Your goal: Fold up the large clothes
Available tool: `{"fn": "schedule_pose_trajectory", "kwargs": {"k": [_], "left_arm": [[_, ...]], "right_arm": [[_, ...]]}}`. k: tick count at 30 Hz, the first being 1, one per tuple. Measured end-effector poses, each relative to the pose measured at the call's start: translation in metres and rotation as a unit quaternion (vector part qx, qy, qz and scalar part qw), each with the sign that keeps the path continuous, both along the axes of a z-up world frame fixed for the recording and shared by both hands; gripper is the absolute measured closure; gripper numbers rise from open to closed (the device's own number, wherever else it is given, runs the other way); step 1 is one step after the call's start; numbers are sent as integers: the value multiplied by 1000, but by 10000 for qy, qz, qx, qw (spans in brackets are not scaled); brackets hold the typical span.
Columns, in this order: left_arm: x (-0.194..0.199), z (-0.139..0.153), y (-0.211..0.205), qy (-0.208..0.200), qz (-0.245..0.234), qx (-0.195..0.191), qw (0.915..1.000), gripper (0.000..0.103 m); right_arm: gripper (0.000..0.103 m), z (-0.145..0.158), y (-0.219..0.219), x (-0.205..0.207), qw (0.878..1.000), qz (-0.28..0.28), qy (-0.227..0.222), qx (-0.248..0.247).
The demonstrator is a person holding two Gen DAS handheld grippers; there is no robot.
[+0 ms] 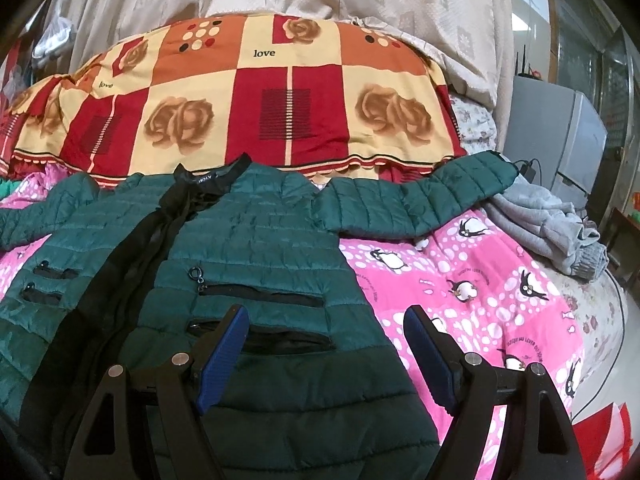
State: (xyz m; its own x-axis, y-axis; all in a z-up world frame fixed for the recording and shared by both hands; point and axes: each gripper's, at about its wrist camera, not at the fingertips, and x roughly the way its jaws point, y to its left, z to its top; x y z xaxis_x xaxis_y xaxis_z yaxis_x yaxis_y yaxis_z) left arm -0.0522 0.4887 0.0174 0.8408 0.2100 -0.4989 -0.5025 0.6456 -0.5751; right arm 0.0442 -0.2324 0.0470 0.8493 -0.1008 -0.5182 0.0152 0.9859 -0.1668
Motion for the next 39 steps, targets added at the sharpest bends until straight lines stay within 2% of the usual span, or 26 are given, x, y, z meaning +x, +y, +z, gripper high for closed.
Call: {"fn": "schedule_pose_trajectory", "kwargs": {"k": [1, 3, 4, 8, 11, 19, 21, 25, 30, 31, 32, 34, 39], "left_arm": [[-4, 11, -9, -87, -204, 79, 9997, 92], [38, 28, -50, -107, -491, 102, 9987, 92], [43, 37, -66, -158, -702, 134, 9973, 92], [136, 68, -164, -151, -1328, 467, 9899, 92], [190, 81, -226, -158, -1752, 429, 9835, 92], [291, 74, -353, 109, -2519, 185, 9675, 92], [308, 68, -383, 175, -2786, 169, 9601, 92], [335, 60, -446, 243, -3559, 70, 9342, 92], [366, 51, -522, 325, -4610, -202, 8866, 92], [370, 50, -537, 342, -4823, -199, 8751, 92], [373, 48, -550, 378, -4958, -151, 8675, 92], [378, 39, -567, 432, -5113, -201, 8581, 92], [389, 10, -580, 725, -5064, -330, 8586, 92]], "right_arm": [[26, 0, 0, 0, 10000, -4, -7, 0], [26, 1, 0, -1, 10000, 1, -36, 20], [26, 2, 0, -2, 10000, 10, -48, 31], [26, 5, -3, -6, 9999, 18, -120, 96], [26, 5, -7, -6, 9997, 12, -134, 191], [26, 3, -18, -7, 9988, 48, -78, 477], [26, 2, -19, -8, 9986, 67, -81, 523], [26, 0, -22, -5, 9981, 105, -22, 608], [26, -3, -28, -2, 9969, 66, 61, 779], [26, -3, -30, -1, 9966, 54, 72, 814], [26, -3, -32, -1, 9963, 44, 87, 851], [26, -5, -36, 1, 9957, 26, 128, 921], [26, -8, -41, 6, 9940, -7, 263, 1060]]}}
